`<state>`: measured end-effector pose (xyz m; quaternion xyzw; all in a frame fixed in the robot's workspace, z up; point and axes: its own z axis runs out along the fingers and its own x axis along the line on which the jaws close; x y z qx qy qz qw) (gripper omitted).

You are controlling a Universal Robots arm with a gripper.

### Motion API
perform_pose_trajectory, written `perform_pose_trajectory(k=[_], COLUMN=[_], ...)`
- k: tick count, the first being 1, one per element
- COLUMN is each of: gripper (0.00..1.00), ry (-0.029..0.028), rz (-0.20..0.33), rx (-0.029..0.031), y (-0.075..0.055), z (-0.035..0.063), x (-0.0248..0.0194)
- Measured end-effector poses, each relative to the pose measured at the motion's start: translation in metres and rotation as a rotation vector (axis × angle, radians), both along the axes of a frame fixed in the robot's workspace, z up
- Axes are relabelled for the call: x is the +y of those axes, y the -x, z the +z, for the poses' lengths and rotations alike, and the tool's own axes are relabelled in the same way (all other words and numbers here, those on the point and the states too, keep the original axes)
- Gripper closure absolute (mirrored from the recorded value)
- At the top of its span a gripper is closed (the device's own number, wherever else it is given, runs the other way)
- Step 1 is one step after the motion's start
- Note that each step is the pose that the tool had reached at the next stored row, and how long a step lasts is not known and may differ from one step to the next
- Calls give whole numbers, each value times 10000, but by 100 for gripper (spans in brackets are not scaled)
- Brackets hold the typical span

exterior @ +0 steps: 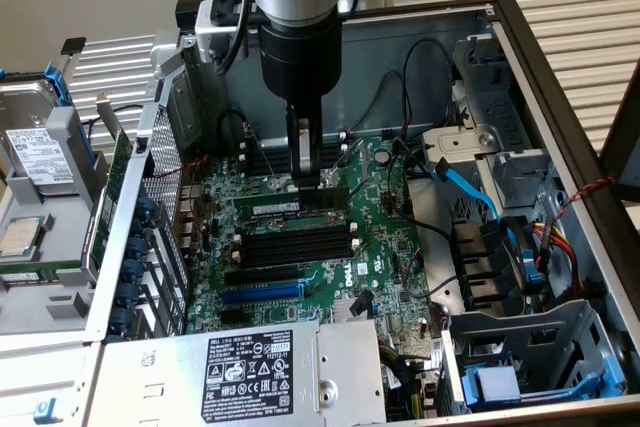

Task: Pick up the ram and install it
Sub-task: 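Insert the ram into the slot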

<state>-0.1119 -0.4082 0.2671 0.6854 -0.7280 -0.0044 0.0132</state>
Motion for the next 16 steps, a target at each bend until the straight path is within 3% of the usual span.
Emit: perform_pose_trajectory(k=[16], gripper=[88], ry=[151], rz=[1], rx=[1], y=[0], z=[-160], x=[0])
